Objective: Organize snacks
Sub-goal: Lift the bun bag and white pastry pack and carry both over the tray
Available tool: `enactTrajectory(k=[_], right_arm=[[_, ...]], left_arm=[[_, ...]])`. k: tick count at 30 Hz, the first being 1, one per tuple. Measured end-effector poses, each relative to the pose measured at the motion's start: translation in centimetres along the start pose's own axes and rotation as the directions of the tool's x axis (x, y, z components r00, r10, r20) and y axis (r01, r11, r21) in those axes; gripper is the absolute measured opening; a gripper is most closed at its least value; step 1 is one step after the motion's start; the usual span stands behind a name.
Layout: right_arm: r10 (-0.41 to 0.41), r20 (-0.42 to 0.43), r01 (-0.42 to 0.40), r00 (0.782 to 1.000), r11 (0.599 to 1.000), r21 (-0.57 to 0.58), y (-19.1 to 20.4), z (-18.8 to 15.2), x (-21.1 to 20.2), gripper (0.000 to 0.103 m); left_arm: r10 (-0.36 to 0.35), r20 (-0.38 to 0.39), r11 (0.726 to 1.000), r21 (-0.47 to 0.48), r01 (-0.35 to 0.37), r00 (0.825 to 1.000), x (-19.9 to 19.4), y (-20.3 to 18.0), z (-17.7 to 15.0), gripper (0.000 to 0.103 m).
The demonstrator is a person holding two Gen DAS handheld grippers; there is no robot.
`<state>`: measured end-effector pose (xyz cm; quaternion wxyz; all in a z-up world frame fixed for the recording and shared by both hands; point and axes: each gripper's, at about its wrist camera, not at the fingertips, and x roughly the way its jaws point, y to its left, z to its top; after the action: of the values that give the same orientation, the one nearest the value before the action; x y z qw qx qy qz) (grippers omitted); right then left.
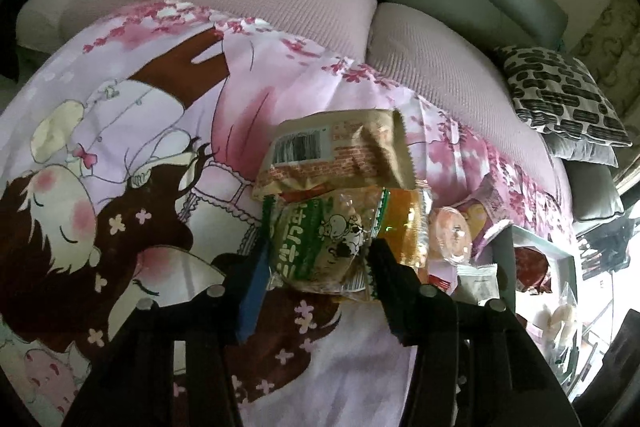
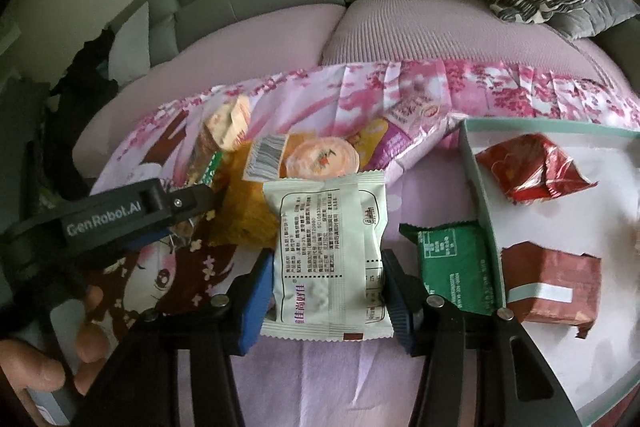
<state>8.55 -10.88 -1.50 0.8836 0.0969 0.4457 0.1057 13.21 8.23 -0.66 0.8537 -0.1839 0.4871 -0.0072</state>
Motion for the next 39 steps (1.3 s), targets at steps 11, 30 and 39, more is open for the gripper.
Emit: enactTrajectory(k=[11,30,39], right_arm=[[0.004,0.084,-0.006,0.996,1.000,0.027,-0.8,1.2,-3.4,0.055],[-0.064,0.198,0.027,0.978,0.983,0.183,-7.8,2.1,-9.0,0.055],[-0.130,0.209,0.059,0.969,0.947,0.316,-13.5,1.5,-10.9,0.055]], left_arm=[[-0.001,0.078,1.000,0.030,-0.001,0.997,-3.4,-1.5,0.5,0.052],[-0.066,0.174,0.985,0.167,0.036,0.983,-7.9,-7.9,-0.2,0.052],[-0.120,0.150,0.952,0.296,0.071,0.981,-7.8,-12.9,-2.1,0.052]])
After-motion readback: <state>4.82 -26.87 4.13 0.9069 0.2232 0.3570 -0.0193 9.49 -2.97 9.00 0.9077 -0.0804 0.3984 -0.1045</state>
